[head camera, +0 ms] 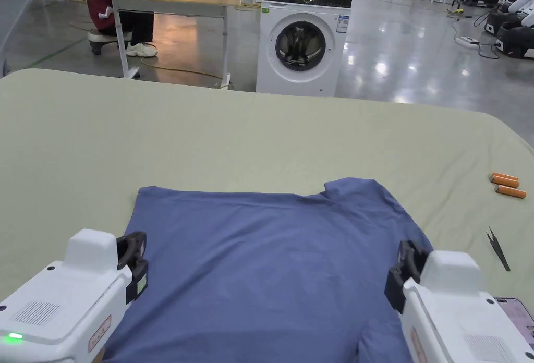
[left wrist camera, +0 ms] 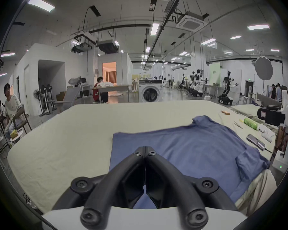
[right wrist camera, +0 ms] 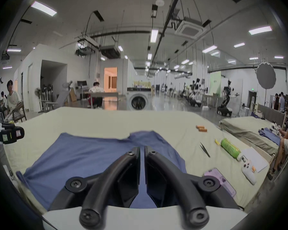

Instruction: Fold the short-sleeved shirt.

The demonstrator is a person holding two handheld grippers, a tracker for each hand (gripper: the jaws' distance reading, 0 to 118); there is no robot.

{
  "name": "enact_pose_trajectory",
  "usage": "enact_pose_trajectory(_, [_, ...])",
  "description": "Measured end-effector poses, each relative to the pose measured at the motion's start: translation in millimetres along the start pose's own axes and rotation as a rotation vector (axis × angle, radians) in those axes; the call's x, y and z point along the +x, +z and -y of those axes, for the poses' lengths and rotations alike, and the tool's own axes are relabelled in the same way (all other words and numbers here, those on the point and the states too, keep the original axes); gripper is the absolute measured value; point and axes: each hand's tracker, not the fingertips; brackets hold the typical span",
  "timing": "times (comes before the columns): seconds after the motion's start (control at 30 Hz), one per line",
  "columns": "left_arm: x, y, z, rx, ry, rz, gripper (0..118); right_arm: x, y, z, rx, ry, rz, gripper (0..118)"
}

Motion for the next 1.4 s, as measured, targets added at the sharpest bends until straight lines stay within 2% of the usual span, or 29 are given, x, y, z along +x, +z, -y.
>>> enact_pose_trajectory(0.13, [6,7,-5,0.041,0.003,-0.023,0,-12,-6,-2,0.016,-0.045,-0.022,0])
enact_pose_trajectory(0.27, [-7,14,-3,-0.022,0.007,-0.071,0,-19,-3,-2,0.023,-0.011,-0.018,0])
enact_pose_trajectory(0.57, [-85,24,41,-0.441,0.141,-0.066,0,-14,-5,12,-0.049,0.000,-0.047,0])
enact_pose_trajectory(0.63, [-97,21,49,-0.517,0.208,-0.062,1,-13,-7,17,-0.064,-0.007,-0.052,0])
enact_pose_trajectory(0.67, [-102,18,54,-0.555,0.239,-0.053,8,-13,-8,19,-0.076,-0.007,-0.056,0])
enact_pose_trajectory(0.7, [-107,17,59,-0.563,0.274,-0.054,22,-13,-9,21,-0.084,-0.007,-0.060,0])
enact_pose_trajectory(0.73, [-110,15,63,-0.584,0.286,-0.062,47,-13,-8,22,-0.087,-0.009,-0.063,0])
enact_pose_trajectory(0.83, [-115,8,75,-0.671,0.299,-0.131,64,-12,-8,27,-0.104,0.001,-0.070,0])
enact_pose_trajectory(0.87, [-116,7,79,-0.683,0.297,-0.141,66,-12,-8,28,-0.107,0.001,-0.070,0])
enact_pose_trajectory(1.07, [-107,8,101,-0.799,0.294,-0.107,65,-5,-5,37,-0.134,0.002,-0.062,0])
enact_pose_trajectory(1.13, [-97,9,100,-0.781,0.185,-0.115,65,-2,-4,39,-0.137,0.002,-0.057,0])
enact_pose_trajectory(1.27, [-80,0,102,-0.816,0.108,-0.147,64,1,-3,41,-0.148,0.002,-0.053,0])
enact_pose_trajectory(1.33, [-74,-3,102,-0.825,0.069,-0.156,56,3,-2,43,-0.153,0.005,-0.050,0])
enact_pose_trajectory(1.4, [-68,-4,101,-0.821,0.052,-0.135,40,6,0,45,-0.156,0.002,-0.046,0])
